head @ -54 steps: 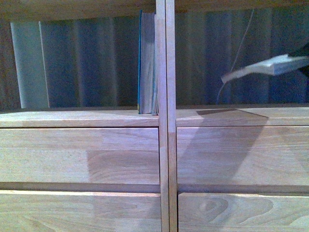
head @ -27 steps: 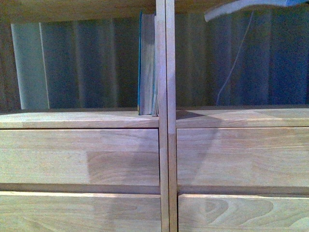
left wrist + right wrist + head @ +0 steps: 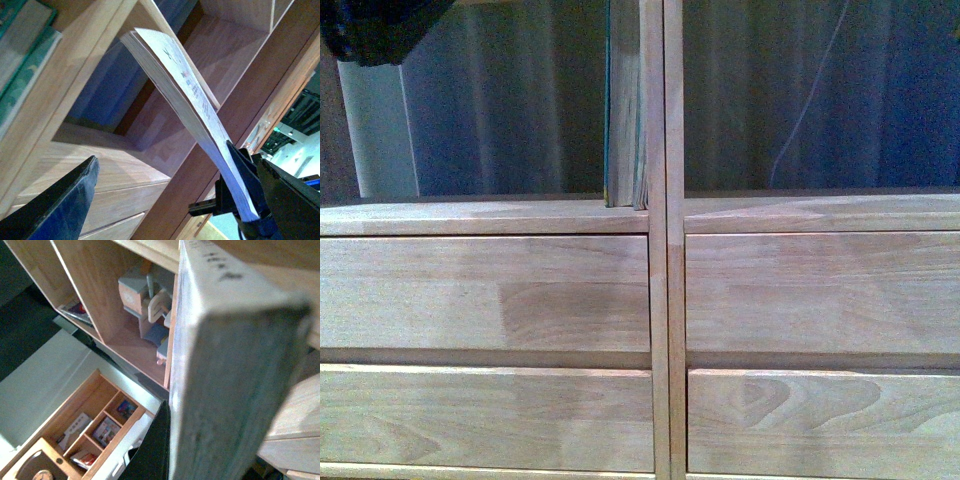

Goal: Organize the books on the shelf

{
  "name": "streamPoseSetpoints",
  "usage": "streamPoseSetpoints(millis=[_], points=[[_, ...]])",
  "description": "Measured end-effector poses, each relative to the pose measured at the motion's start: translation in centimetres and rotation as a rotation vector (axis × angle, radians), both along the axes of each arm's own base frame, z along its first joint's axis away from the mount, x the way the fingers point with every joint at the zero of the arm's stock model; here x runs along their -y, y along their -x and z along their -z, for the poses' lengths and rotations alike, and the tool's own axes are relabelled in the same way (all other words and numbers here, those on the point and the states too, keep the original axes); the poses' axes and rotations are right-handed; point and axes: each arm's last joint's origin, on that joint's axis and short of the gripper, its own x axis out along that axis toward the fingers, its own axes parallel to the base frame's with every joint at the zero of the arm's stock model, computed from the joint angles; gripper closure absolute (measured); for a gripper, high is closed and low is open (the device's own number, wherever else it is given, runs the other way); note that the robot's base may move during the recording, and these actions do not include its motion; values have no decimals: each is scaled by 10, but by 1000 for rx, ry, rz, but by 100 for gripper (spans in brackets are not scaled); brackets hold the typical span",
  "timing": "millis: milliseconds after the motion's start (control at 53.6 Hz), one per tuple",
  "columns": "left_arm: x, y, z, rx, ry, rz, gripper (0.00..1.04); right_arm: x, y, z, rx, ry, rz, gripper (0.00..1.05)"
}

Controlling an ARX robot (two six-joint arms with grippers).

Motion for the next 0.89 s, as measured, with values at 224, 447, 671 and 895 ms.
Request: streamPoseSetpoints(millis=[224,447,671,895], points=[[21,-12,-12,22,26,46,7,-26,10,-2,43,18,-99,98],[26,-26,-24,36,56,37,7,-40,12,0,60,36,-148,98],[31,-30,-30,44,94,57,7,-46,6,8,47,45,-158,98],[47,-25,-31,44,126,94,27,-50,-5,15,10,23,-155,98]])
